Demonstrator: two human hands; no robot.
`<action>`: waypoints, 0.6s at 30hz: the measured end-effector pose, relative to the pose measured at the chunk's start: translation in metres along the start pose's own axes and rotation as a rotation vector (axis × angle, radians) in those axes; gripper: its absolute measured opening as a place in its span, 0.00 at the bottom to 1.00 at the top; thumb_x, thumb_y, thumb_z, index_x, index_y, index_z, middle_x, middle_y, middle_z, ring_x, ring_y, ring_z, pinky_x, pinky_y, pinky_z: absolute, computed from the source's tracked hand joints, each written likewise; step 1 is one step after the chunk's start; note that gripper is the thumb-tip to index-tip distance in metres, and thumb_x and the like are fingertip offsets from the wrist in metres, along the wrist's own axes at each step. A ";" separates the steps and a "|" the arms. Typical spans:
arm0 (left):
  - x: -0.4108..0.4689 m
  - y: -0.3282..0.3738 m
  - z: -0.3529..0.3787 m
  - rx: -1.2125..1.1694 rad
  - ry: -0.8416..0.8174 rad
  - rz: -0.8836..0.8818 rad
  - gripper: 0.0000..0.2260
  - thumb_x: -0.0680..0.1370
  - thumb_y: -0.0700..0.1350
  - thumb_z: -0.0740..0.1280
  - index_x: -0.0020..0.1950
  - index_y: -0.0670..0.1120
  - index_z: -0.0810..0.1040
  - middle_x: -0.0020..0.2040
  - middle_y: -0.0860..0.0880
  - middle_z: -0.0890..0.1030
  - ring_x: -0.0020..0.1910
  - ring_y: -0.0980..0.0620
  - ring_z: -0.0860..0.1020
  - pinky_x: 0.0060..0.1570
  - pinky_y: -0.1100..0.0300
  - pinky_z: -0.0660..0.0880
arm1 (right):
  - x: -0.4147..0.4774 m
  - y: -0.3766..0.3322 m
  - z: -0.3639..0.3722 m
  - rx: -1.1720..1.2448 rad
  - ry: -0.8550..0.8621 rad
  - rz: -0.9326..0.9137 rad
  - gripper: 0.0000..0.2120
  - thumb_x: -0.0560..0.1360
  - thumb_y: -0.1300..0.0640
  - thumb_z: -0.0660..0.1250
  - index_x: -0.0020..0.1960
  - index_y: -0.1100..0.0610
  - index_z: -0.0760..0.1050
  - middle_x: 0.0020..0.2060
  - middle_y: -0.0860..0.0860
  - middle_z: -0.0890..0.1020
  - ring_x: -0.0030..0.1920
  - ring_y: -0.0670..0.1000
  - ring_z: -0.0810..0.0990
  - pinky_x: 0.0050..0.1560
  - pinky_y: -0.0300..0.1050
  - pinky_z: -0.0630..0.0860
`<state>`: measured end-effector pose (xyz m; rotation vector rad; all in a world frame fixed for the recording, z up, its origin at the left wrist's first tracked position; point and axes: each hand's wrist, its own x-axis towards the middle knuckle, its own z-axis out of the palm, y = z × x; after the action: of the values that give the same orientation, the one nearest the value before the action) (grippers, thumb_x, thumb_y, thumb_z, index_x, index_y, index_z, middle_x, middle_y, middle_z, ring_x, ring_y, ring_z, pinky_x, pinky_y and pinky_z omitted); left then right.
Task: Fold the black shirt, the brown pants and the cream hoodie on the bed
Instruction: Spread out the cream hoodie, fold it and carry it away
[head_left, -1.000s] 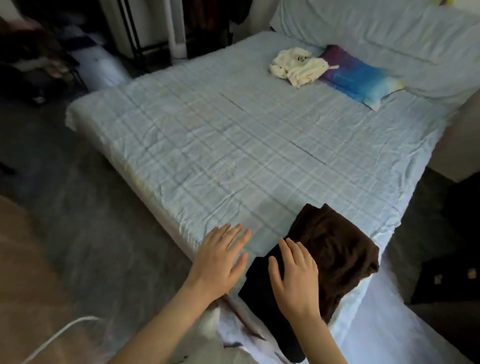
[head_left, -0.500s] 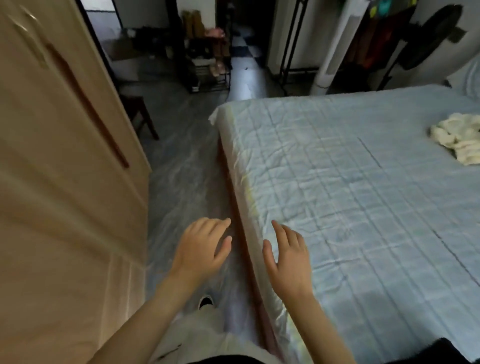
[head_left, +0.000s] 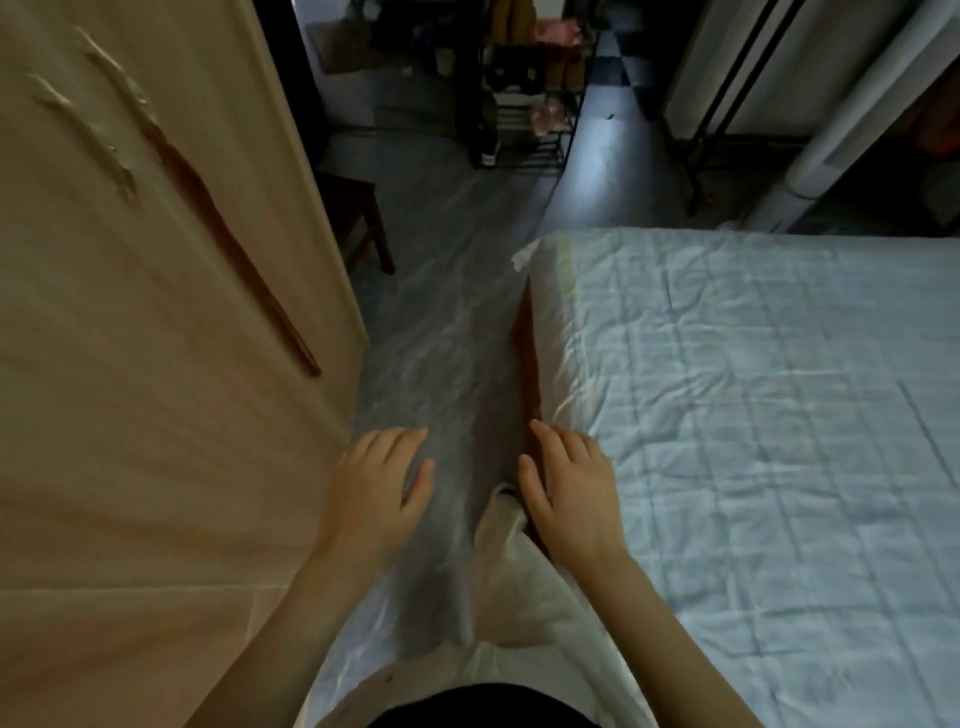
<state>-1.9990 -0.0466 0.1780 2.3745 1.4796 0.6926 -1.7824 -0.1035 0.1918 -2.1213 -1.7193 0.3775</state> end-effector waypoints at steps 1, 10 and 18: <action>0.029 -0.003 0.011 -0.001 0.001 0.006 0.19 0.78 0.51 0.59 0.59 0.40 0.80 0.52 0.43 0.82 0.50 0.42 0.80 0.49 0.50 0.78 | 0.029 0.007 0.000 0.005 0.004 0.004 0.21 0.80 0.49 0.61 0.69 0.58 0.73 0.62 0.54 0.79 0.62 0.56 0.75 0.62 0.52 0.71; 0.303 -0.001 0.047 0.030 -0.053 0.057 0.19 0.80 0.52 0.57 0.62 0.42 0.78 0.55 0.46 0.81 0.54 0.45 0.78 0.52 0.51 0.76 | 0.284 0.051 -0.047 -0.011 0.002 -0.043 0.20 0.81 0.50 0.61 0.70 0.58 0.73 0.63 0.55 0.78 0.63 0.57 0.74 0.63 0.55 0.71; 0.483 -0.034 0.089 0.042 -0.156 -0.016 0.24 0.79 0.54 0.54 0.65 0.42 0.78 0.60 0.46 0.80 0.59 0.46 0.78 0.58 0.48 0.75 | 0.473 0.083 -0.034 0.023 -0.010 -0.011 0.22 0.81 0.50 0.60 0.72 0.56 0.70 0.67 0.53 0.75 0.67 0.54 0.72 0.67 0.53 0.69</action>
<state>-1.8014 0.4030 0.2111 2.3842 1.4588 0.4647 -1.5937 0.3392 0.1993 -2.0970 -1.7234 0.4037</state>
